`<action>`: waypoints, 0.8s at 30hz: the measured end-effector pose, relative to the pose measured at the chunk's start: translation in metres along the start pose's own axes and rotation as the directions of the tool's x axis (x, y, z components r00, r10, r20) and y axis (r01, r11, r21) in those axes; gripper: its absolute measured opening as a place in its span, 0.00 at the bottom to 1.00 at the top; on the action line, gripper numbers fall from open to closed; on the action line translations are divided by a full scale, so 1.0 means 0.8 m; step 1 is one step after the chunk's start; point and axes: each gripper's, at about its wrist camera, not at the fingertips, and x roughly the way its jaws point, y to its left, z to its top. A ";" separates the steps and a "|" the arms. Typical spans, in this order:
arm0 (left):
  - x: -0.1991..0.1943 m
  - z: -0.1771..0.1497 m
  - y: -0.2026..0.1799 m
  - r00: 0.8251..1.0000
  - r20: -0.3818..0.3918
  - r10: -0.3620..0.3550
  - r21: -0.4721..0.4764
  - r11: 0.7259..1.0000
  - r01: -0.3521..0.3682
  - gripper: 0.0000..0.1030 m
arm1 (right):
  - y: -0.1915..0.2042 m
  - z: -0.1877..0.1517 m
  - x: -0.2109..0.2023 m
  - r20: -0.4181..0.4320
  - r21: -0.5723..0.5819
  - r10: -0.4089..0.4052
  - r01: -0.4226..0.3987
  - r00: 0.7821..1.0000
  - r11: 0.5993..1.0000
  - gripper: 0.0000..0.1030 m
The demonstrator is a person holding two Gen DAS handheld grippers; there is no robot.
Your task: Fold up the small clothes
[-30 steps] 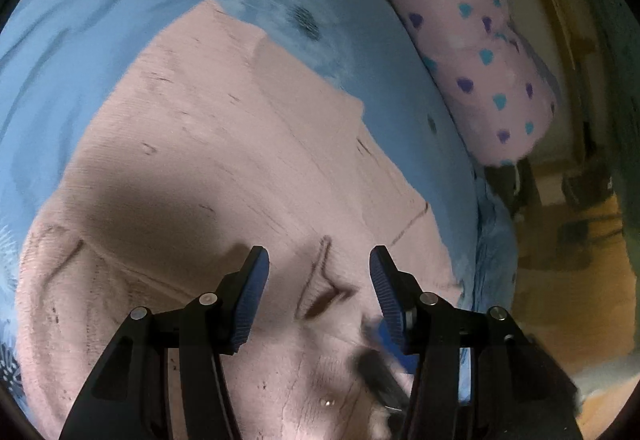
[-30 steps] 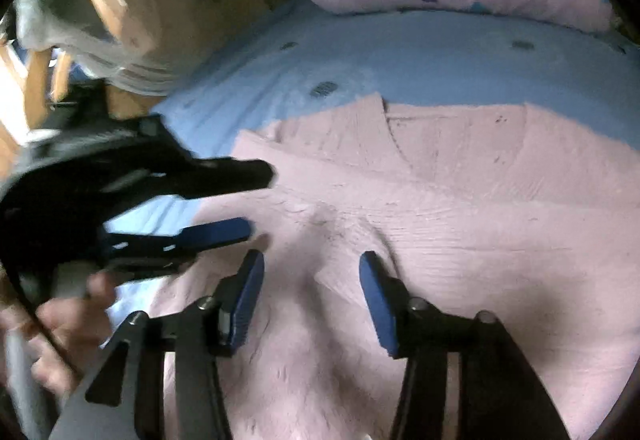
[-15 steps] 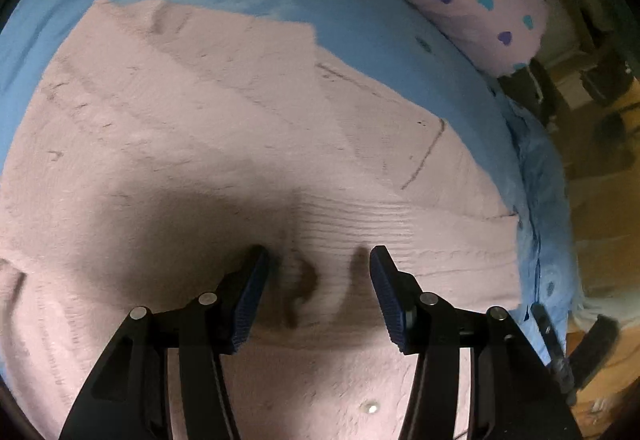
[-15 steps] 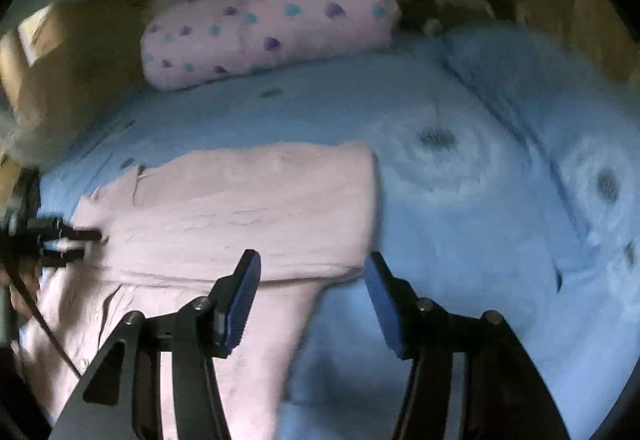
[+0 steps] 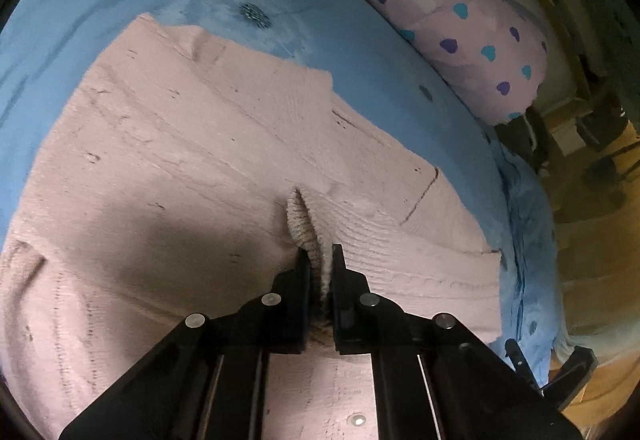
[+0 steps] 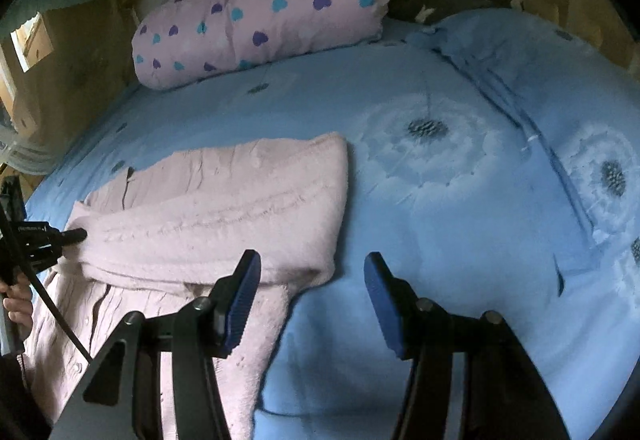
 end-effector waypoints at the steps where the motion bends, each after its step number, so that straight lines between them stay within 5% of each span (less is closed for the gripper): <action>1: -0.002 0.000 0.001 1.000 0.005 0.013 -0.001 1.000 -0.013 0.00 | 0.002 -0.001 0.001 -0.004 0.000 0.001 -0.001 1.000 1.000 0.57; 5: -0.005 0.003 0.004 0.997 0.024 0.069 0.016 0.997 -0.069 0.00 | 0.010 -0.005 0.003 -0.014 0.015 0.004 -0.004 1.000 1.000 0.56; 8: 0.018 -0.001 0.004 0.989 -0.038 0.145 0.008 0.989 -0.144 0.01 | 0.015 -0.007 0.000 -0.013 0.024 -0.002 0.002 1.000 1.000 0.57; 13: 0.011 -0.006 0.004 0.993 -0.040 0.110 -0.024 0.994 -0.111 0.02 | 0.021 -0.016 0.004 -0.038 0.053 0.004 -0.002 0.999 0.999 0.57; 16: -0.003 -0.011 -0.014 0.999 0.007 0.051 0.055 0.997 -0.051 0.00 | 0.032 -0.022 0.009 -0.053 0.022 0.000 0.001 0.999 1.000 0.57; 18: -0.013 -0.015 -0.025 0.998 0.026 -0.062 0.078 0.995 0.060 0.00 | 0.041 -0.025 0.011 -0.056 -0.013 -0.004 0.003 0.998 1.000 0.57; 21: -0.036 -0.016 -0.041 0.961 0.065 -0.269 0.081 0.961 0.264 0.00 | 0.046 -0.025 0.011 -0.059 -0.001 0.034 -0.034 0.998 0.999 0.57; 24: -0.062 -0.014 -0.061 0.931 0.099 -0.350 0.132 0.932 0.336 0.00 | 0.049 -0.023 0.011 -0.056 -0.005 0.042 -0.043 0.998 0.999 0.57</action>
